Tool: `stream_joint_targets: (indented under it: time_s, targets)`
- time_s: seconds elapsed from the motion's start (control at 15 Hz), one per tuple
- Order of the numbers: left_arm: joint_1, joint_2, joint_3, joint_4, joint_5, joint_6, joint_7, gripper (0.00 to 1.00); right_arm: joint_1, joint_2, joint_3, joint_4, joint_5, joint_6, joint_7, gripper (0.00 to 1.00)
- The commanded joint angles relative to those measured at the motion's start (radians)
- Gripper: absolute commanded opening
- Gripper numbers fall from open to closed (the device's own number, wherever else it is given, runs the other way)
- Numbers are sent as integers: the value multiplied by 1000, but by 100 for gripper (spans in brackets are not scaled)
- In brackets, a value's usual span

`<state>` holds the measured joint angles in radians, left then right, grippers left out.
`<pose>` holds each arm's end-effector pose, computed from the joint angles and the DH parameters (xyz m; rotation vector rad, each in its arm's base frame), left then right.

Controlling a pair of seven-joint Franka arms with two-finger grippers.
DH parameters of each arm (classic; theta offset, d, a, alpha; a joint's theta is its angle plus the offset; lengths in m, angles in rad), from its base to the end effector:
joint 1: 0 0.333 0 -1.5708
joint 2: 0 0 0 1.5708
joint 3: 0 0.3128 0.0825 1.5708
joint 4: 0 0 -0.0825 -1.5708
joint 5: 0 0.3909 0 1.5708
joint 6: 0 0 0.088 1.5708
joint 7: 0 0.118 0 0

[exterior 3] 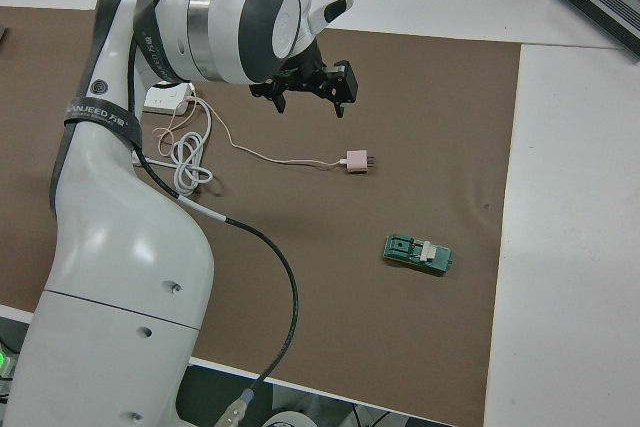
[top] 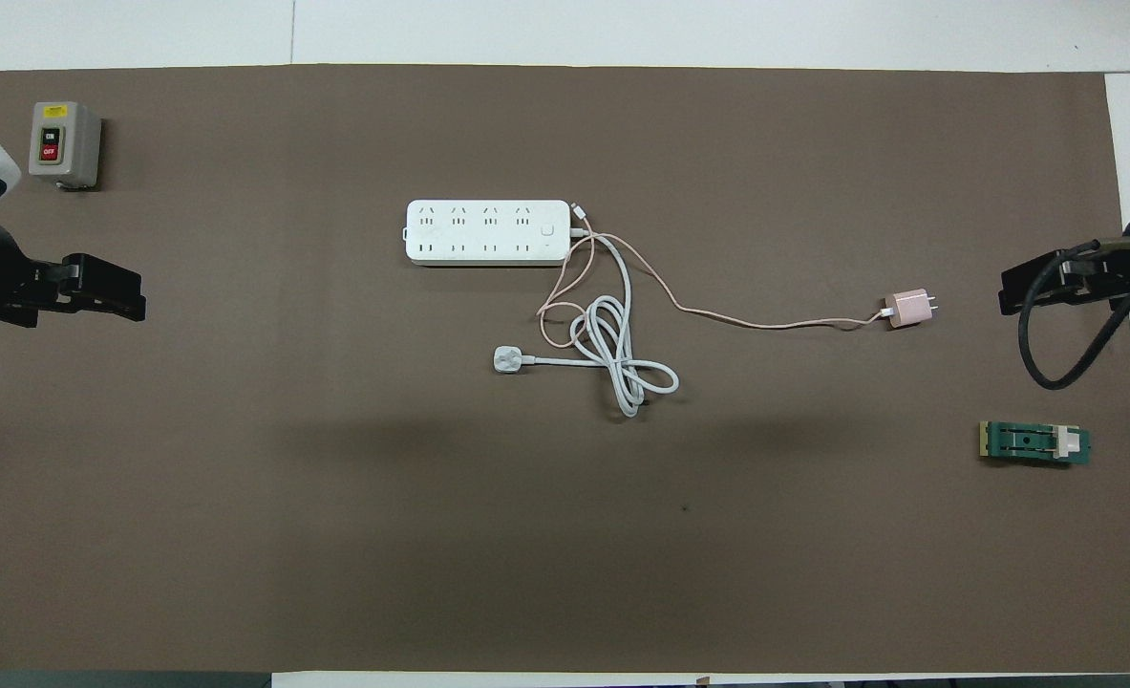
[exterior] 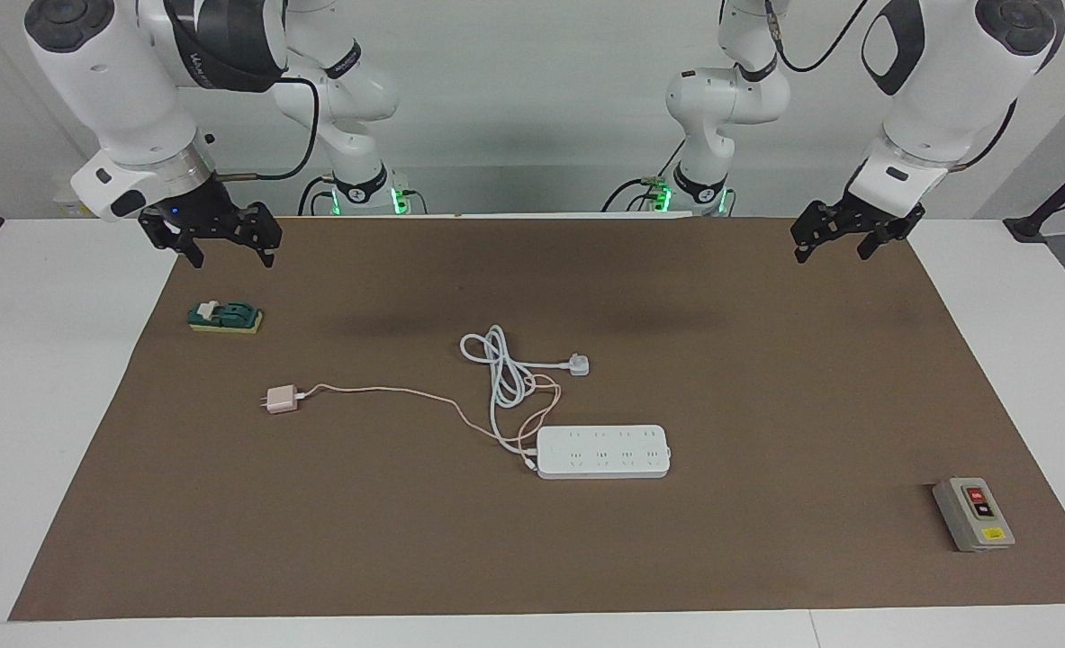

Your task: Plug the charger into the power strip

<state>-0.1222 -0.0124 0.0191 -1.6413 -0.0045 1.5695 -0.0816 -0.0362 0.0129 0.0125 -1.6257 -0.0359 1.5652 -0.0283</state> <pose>0.5515 -0.0575 0.5834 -3.1392 0.0336 0.0936 0.5610 -0.0176 0.5765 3.1056 0.0089 -0.1154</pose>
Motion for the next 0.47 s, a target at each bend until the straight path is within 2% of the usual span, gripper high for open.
stream_joint_targets:
  time_s: [0.0,0.4]
  targets:
    - [6,-14,-2,-8,8,-9,13,100,-22,13,18,20,-12,-10,-22,100]
    - [6,-14,-2,-8,8,-9,13,100,-14,1,17,9,-16,2,-15,100]
